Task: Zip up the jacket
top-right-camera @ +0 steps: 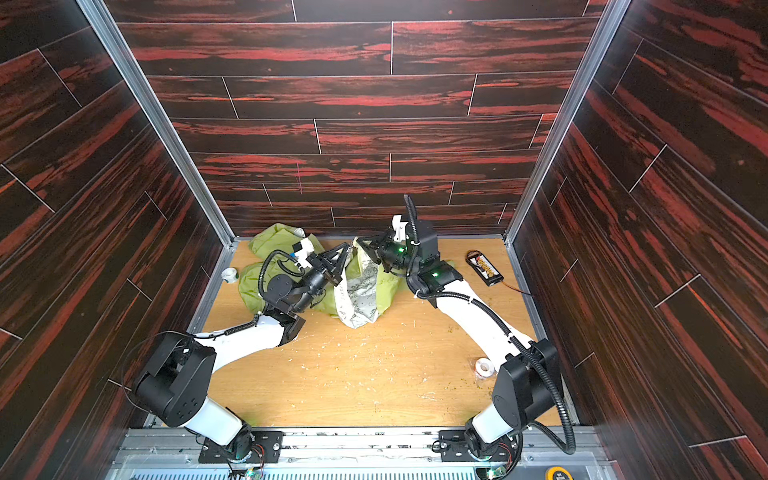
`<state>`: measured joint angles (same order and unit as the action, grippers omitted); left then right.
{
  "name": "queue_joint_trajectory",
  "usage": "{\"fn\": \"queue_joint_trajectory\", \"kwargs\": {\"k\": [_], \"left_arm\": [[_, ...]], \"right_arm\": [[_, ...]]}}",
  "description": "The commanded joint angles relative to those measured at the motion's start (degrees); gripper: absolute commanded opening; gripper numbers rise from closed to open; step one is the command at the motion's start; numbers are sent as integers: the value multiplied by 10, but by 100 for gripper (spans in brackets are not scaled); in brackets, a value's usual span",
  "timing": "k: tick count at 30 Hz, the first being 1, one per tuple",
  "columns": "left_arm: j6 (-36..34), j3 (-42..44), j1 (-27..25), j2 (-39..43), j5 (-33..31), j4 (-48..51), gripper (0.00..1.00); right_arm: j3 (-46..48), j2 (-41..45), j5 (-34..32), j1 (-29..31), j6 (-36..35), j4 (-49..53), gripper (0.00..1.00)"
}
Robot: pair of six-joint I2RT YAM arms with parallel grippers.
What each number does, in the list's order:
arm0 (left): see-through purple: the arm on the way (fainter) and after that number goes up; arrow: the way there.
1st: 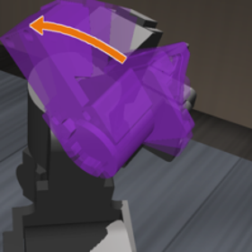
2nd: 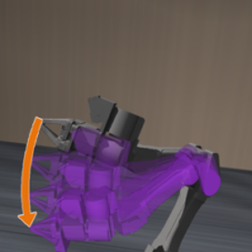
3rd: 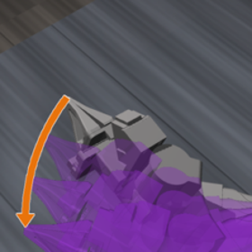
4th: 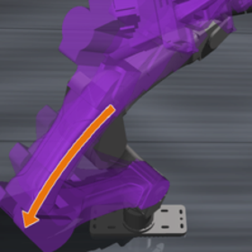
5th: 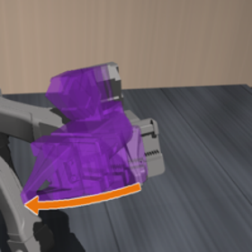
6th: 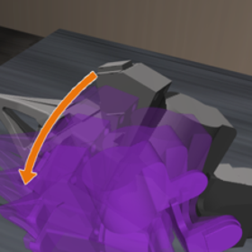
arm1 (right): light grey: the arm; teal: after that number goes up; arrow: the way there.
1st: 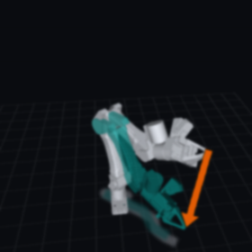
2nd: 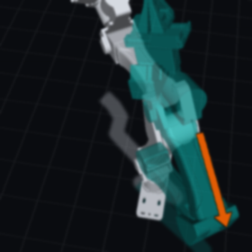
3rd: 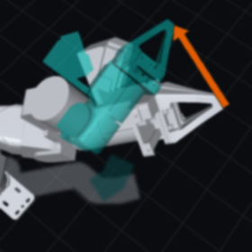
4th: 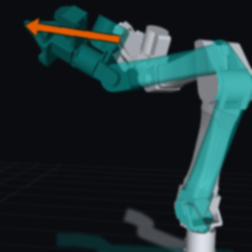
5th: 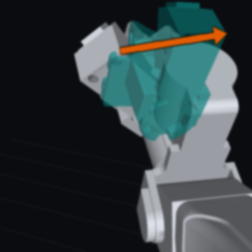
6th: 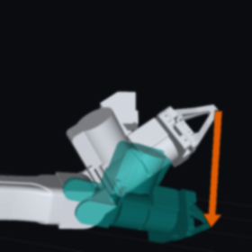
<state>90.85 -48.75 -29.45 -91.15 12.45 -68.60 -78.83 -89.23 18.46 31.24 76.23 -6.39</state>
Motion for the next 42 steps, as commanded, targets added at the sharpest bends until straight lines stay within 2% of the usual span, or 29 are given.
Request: {"fn": "queue_joint_trajectory", "kwargs": {"k": [1,24,42], "left_arm": [[-3,-7,3,15,5,-23,0],[-5,-20,3,-4,-9,-26,0],[9,-35,3,-12,-14,-19,0]], "right_arm": [[-1,30,6,5,-5,-3,0],[-3,28,40,12,-18,25,0],[3,40,52,17,-94,79,0]]}}
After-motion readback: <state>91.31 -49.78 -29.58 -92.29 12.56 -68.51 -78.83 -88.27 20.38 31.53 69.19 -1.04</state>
